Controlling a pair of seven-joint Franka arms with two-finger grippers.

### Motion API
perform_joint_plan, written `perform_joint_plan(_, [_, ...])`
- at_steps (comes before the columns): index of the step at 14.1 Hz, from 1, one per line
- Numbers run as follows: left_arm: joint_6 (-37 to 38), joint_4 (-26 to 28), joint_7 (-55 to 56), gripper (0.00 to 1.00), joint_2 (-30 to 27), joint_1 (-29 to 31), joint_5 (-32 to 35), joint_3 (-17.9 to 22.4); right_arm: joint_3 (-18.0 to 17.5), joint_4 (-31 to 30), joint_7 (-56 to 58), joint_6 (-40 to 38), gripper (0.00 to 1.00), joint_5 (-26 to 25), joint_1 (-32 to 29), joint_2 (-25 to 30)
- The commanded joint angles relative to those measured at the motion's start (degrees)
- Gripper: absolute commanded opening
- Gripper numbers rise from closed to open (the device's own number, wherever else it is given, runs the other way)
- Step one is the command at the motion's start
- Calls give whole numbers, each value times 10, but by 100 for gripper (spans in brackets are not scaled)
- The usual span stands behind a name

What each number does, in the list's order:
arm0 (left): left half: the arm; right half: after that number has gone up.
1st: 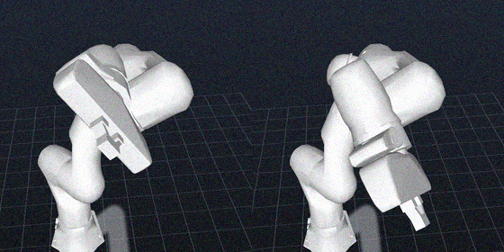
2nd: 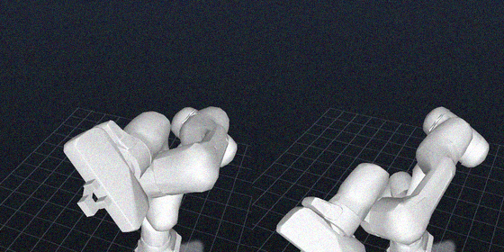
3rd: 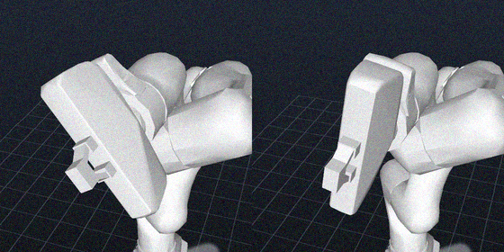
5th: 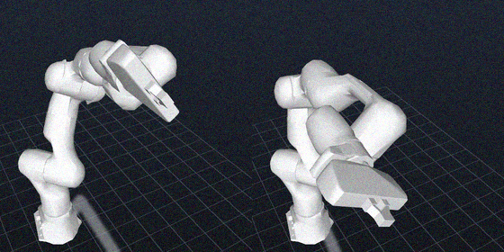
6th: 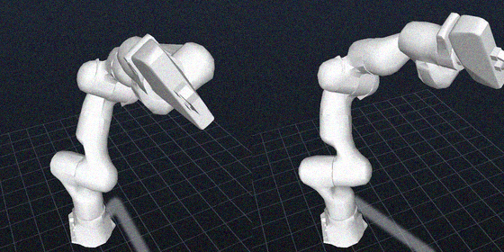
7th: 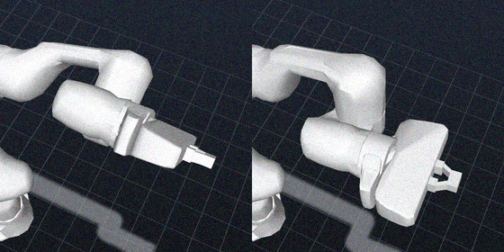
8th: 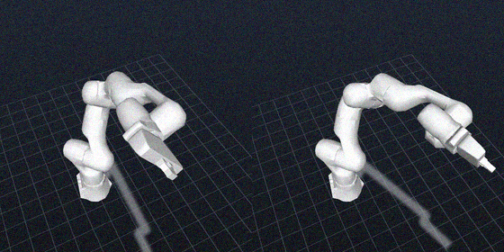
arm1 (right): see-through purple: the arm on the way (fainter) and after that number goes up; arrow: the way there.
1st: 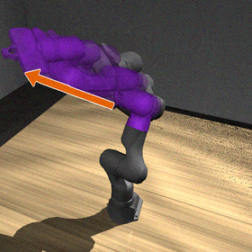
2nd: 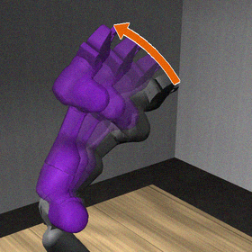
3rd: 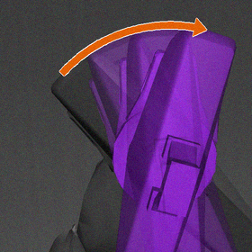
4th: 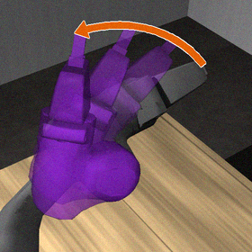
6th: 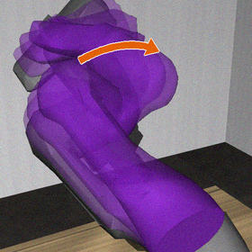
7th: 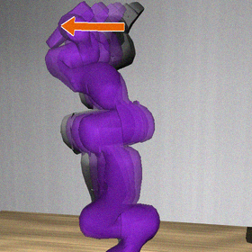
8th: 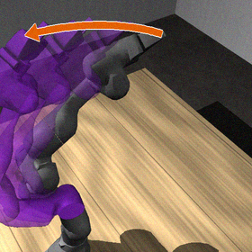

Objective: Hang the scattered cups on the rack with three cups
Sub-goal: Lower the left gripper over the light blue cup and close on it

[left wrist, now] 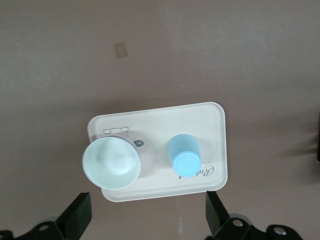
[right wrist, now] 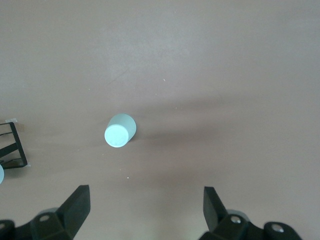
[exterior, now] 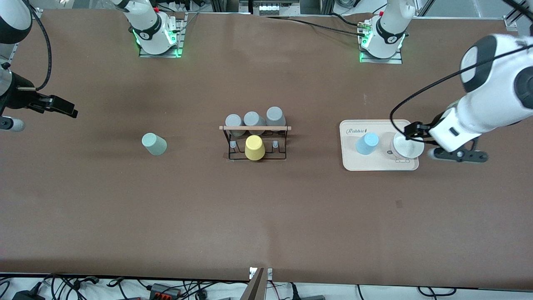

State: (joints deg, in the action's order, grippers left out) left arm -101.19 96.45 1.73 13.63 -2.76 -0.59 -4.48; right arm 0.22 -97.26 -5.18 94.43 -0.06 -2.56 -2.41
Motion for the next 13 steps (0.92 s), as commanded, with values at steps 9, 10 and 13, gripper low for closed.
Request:
perform_joint_plan(9, [-225, 179, 41, 100, 55, 0, -12, -47, -1, -61, -8, 9, 100, 0, -3, 36])
perform_joint_plan(10, [-225, 182, 47, 100, 56, 0, -12, -54, -1, -64, -8, 9, 100, -1, -3, 37])
perform_joint_plan(13, [-224, 194, 46, 100, 61, 0, -10, -55, -1, -72, -8, 10, 100, 0, -1, 43])
